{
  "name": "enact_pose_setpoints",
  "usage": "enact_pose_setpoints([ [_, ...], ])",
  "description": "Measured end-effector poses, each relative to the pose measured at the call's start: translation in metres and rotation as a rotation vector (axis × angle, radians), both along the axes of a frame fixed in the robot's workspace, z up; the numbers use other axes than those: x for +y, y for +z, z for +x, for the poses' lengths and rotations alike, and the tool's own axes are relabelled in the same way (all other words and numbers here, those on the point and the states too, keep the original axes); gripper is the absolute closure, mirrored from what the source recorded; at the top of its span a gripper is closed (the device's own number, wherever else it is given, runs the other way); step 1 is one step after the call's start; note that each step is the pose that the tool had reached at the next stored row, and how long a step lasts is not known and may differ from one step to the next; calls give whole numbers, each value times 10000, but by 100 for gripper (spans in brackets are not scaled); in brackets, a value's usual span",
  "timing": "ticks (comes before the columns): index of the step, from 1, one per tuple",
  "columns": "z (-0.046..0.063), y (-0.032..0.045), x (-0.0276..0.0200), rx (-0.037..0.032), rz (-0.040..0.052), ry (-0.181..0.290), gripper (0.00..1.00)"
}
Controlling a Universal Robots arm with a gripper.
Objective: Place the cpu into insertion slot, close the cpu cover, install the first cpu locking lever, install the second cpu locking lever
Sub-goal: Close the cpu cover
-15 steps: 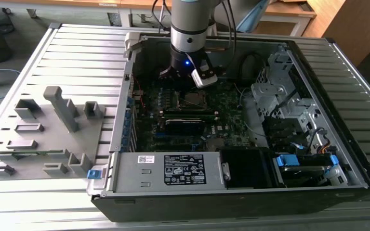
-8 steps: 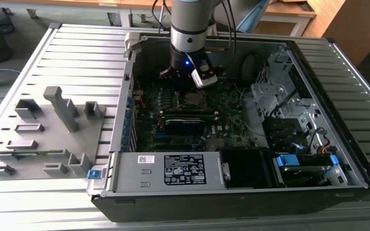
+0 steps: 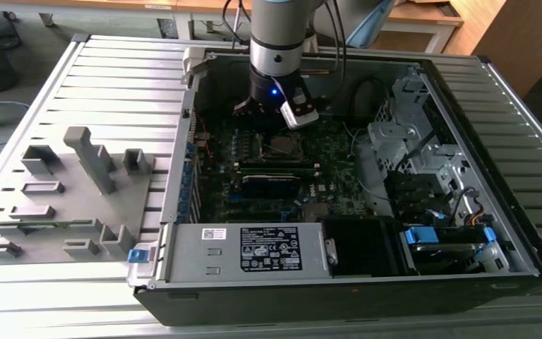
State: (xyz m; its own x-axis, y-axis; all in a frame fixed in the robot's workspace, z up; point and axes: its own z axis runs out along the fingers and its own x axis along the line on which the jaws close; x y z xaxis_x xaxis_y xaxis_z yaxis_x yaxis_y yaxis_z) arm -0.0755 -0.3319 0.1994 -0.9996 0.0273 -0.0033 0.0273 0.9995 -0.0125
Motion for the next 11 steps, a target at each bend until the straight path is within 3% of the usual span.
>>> enact_pose_setpoints([
  [11, -2, 106, -2, 10, -15, 0, 89],
])
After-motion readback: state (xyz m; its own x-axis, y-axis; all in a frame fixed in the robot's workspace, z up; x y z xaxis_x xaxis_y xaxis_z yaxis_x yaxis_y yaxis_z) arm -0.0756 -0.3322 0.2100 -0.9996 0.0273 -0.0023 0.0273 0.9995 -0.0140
